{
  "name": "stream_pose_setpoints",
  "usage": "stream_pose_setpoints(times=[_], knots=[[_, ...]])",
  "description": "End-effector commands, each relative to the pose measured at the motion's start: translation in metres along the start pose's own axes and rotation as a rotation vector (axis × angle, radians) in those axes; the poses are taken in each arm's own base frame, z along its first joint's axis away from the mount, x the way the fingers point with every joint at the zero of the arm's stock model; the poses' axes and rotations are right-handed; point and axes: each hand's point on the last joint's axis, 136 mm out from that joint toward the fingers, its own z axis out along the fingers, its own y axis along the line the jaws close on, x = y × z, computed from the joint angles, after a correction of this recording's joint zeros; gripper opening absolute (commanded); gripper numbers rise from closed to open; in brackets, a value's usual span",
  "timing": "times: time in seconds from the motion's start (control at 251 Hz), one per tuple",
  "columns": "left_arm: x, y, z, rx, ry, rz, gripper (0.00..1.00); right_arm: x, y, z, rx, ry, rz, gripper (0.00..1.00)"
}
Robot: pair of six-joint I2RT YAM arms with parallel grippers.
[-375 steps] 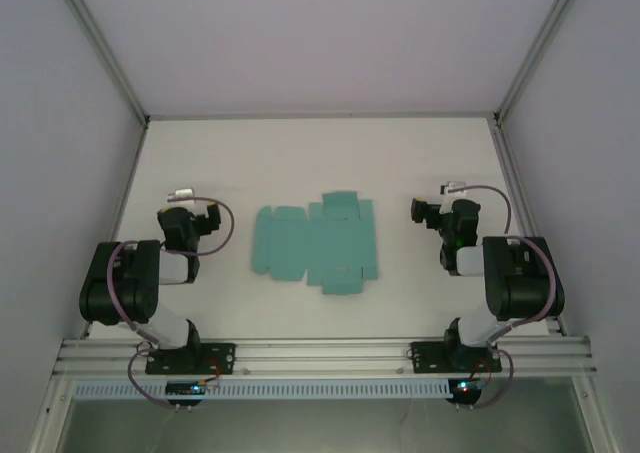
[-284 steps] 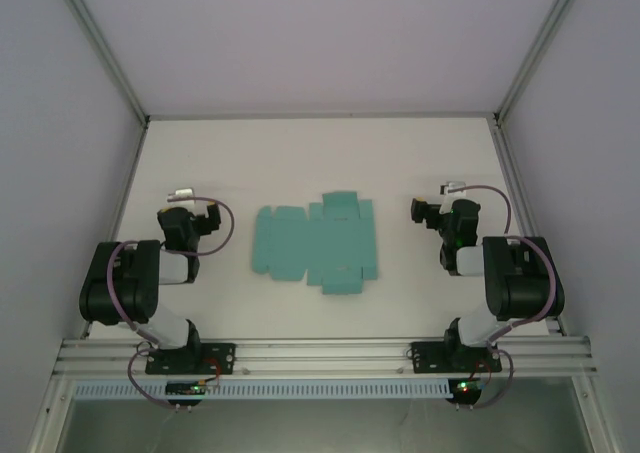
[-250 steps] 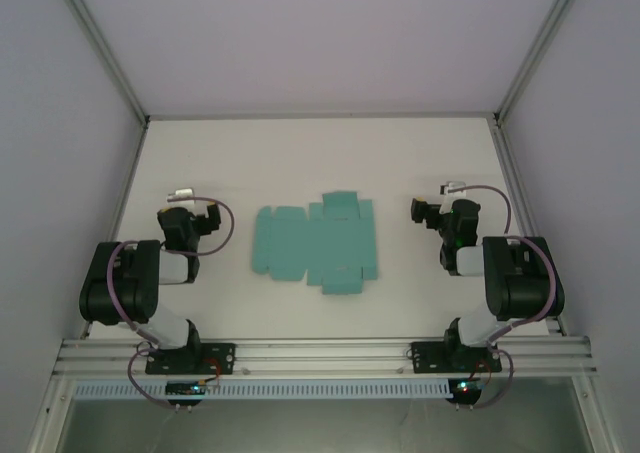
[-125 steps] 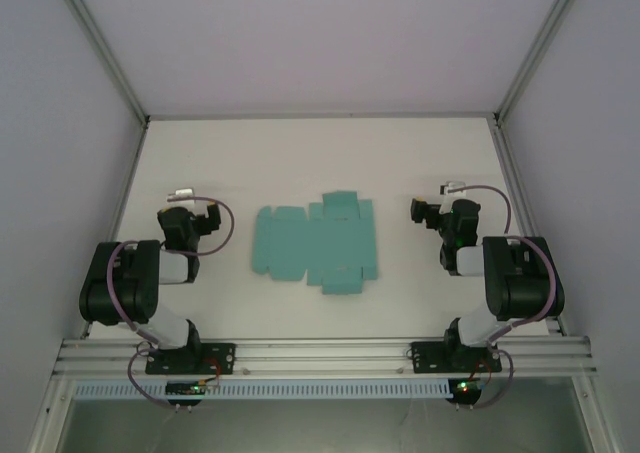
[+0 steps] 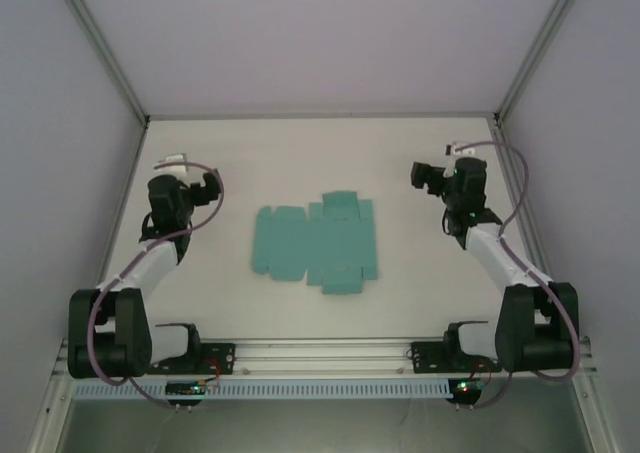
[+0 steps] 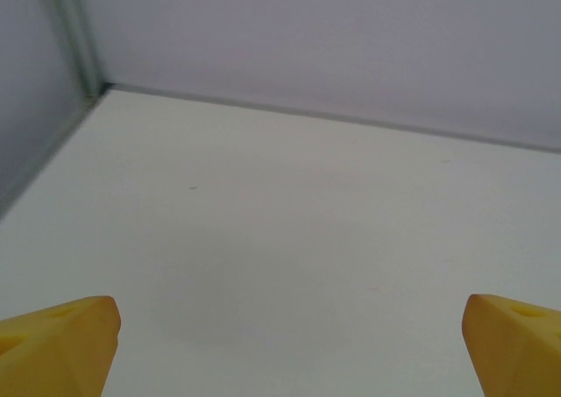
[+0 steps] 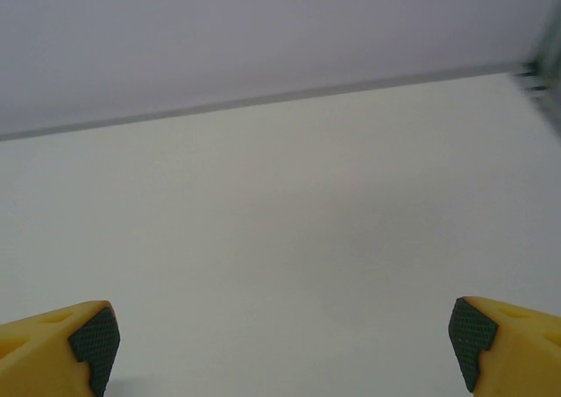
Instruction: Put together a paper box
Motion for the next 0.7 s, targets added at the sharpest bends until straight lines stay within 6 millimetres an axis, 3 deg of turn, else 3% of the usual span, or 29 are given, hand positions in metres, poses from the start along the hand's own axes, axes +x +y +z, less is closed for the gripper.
stream_pose_setpoints(times=[0.0,0.108,0.16,0.263,0.339,0.567,0.698], knots=[[0.044,-0.035,-0.006,0.119,0.246,-0.092,0.99,0.068,0.052,-0.015,-0.151,0.330,0.037,0.95],[0.075,-0.066,-0.014,0.227,0.358,-0.118,0.99,0.101,0.111,-0.021,-0.328,0.461,0.002,0.80],[0.089,-0.078,-0.019,0.291,0.414,-0.134,0.99,0.120,0.129,-0.020,-0.386,0.527,0.004,0.70],[0.111,-0.095,-0.029,0.382,0.493,-0.191,0.99,0.157,0.156,-0.015,-0.475,0.635,-0.026,0.61],[0.126,-0.104,-0.036,0.440,0.560,-0.208,1.00,0.177,0.157,-0.006,-0.450,0.687,-0.043,0.54],[0.169,-0.116,-0.048,0.527,0.711,-0.238,1.00,0.223,0.134,0.012,-0.348,0.776,-0.009,0.53],[0.176,-0.137,-0.051,0.662,0.730,-0.306,0.87,0.239,0.132,0.015,-0.368,0.791,0.012,0.53]])
